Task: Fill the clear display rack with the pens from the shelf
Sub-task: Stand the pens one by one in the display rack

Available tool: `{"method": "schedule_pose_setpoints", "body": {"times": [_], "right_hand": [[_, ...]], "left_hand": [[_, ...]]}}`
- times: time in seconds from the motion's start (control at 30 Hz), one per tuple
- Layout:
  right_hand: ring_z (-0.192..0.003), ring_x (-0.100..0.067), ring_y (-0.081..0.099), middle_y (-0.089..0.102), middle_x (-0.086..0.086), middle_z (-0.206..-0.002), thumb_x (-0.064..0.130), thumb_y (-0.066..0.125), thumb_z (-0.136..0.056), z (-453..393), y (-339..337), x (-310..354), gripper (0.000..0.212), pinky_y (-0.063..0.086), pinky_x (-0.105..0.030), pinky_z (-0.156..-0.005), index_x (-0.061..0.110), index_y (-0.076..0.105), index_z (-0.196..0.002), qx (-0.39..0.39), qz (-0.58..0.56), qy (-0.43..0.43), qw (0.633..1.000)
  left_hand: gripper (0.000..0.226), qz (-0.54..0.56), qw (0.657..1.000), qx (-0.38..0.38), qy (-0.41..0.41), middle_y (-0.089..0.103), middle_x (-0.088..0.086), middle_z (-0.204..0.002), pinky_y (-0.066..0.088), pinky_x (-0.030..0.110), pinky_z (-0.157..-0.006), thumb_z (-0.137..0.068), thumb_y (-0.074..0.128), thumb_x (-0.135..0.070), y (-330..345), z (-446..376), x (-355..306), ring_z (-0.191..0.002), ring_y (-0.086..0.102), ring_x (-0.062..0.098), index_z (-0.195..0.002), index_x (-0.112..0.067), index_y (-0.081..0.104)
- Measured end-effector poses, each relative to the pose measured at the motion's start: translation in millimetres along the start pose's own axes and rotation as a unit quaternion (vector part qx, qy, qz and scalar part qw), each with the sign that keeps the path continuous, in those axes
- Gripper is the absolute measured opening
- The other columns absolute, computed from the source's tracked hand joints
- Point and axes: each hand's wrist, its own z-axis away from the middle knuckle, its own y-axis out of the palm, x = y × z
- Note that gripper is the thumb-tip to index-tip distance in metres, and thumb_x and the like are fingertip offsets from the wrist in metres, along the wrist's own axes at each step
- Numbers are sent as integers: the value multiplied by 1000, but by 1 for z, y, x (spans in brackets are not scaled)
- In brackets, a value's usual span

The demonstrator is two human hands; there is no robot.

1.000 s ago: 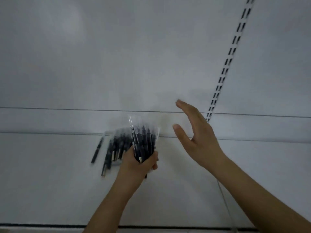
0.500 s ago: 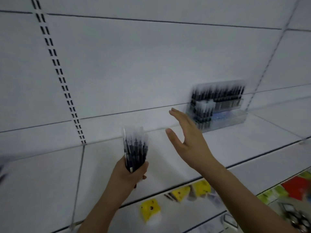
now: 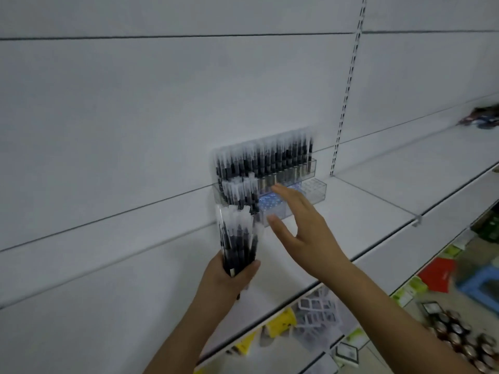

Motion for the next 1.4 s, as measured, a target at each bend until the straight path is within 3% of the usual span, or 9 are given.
{"method": "schedule_pose_setpoints", "body": {"times": [0.17,0.23,0.33,0.53,0.63,0.73,0.93,1.1,1.4], "right_hand": [[-84,-7,60,59,20,-98,60,50,-90,-21,4,-25,41,49,-17,-70,34,54,-121,43,-71,15,996],[-69,-9,61,62,14,-76,46,63,-89,-26,8,-36,18,46,-16,-61,30,58,-94,71,-73,28,994],[-56,-6,61,65,4,-61,34,68,-89,-31,13,-53,20,42,-14,-57,23,57,-77,85,-87,44,992],[-64,-9,66,71,4,-72,28,55,-99,-71,-1,-77,20,54,-27,-65,15,64,-86,-24,-167,56,984],[-70,-1,68,71,7,-73,26,53,-100,-103,-6,-80,17,51,-14,-68,16,63,-92,-59,-152,18,986],[-73,1,66,70,8,-75,27,52,-101,-125,3,-87,17,45,-8,-66,15,62,-93,-34,-101,-17,994],[-65,-14,63,64,-1,-72,32,50,-101,-147,19,-97,27,51,-31,-63,9,56,-88,38,-17,-83,996],[-75,-30,64,67,-12,-80,34,49,-102,-156,36,-99,32,52,-39,-67,8,57,-84,161,93,-83,979],[-69,-14,61,61,5,-72,40,57,-95,-139,26,-113,23,46,-27,-59,21,61,-83,112,120,-100,981]], "left_hand": [[16,2,999,34,18,64,7,-63,41,21,-43,-84,73,-28,16,-45,-6,-43,50,10,-87,-16,63],[10,14,999,40,22,69,7,-67,41,20,-42,-83,75,-25,22,-58,-8,-44,53,10,-85,-22,66],[9,26,999,31,2,73,10,-76,41,22,-41,-82,76,-23,33,-69,-7,-43,54,10,-85,-25,68],[18,96,982,-135,-92,71,3,-64,50,31,-45,-84,72,-25,45,-76,8,-49,61,10,-89,-8,68],[18,97,977,-166,-90,73,-1,-67,49,27,-45,-83,73,-25,47,-76,8,-56,65,7,-92,-11,69],[15,85,979,-169,-73,74,-3,-72,55,35,-56,-79,74,-29,50,-73,7,-70,70,18,-90,-20,70],[28,89,983,-148,-62,75,0,-76,51,34,-57,-70,73,-41,51,-75,6,-77,72,17,-89,-19,71],[25,103,978,-171,-66,67,23,-86,49,27,-53,-77,79,-31,57,-77,7,-67,59,22,-91,-12,70],[27,142,975,-165,-53,69,9,-70,52,28,-56,-69,76,-37,72,-95,2,-65,64,16,-79,-13,72]]}}
